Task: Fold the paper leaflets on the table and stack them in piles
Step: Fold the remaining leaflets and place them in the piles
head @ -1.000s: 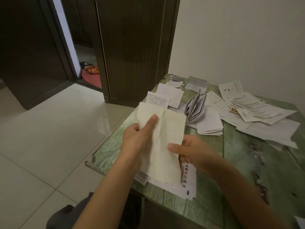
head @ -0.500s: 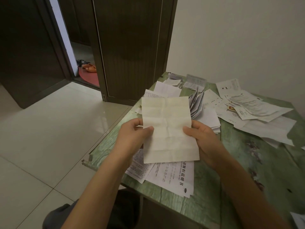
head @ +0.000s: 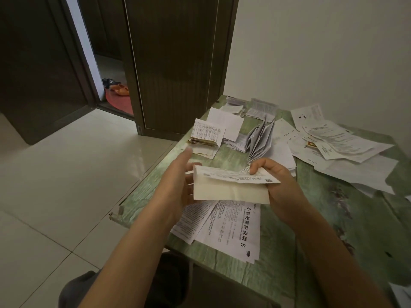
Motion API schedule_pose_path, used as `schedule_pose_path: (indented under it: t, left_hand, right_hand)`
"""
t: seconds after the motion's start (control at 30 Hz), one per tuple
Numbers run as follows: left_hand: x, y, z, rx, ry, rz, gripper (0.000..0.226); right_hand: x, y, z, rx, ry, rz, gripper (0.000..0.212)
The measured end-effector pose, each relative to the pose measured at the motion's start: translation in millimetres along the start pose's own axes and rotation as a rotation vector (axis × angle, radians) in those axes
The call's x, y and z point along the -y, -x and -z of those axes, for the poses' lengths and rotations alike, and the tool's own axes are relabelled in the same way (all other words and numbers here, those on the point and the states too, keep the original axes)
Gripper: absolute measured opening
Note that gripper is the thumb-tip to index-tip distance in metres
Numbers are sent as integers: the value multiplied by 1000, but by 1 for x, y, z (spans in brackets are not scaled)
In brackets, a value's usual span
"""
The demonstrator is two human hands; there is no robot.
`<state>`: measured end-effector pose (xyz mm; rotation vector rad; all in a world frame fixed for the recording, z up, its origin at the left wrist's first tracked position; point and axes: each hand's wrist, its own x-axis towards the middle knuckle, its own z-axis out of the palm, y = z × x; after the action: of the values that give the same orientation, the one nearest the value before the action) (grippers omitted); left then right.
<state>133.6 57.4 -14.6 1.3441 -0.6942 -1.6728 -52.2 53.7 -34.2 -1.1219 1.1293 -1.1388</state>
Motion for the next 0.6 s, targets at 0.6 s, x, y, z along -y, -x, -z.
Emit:
schedule_pose_path:
  t: [0.6]
  left_hand:
    - [7,5,4,197,-468,-165,15]
  right_hand:
    - [7,6,7,361,442,-209,19]
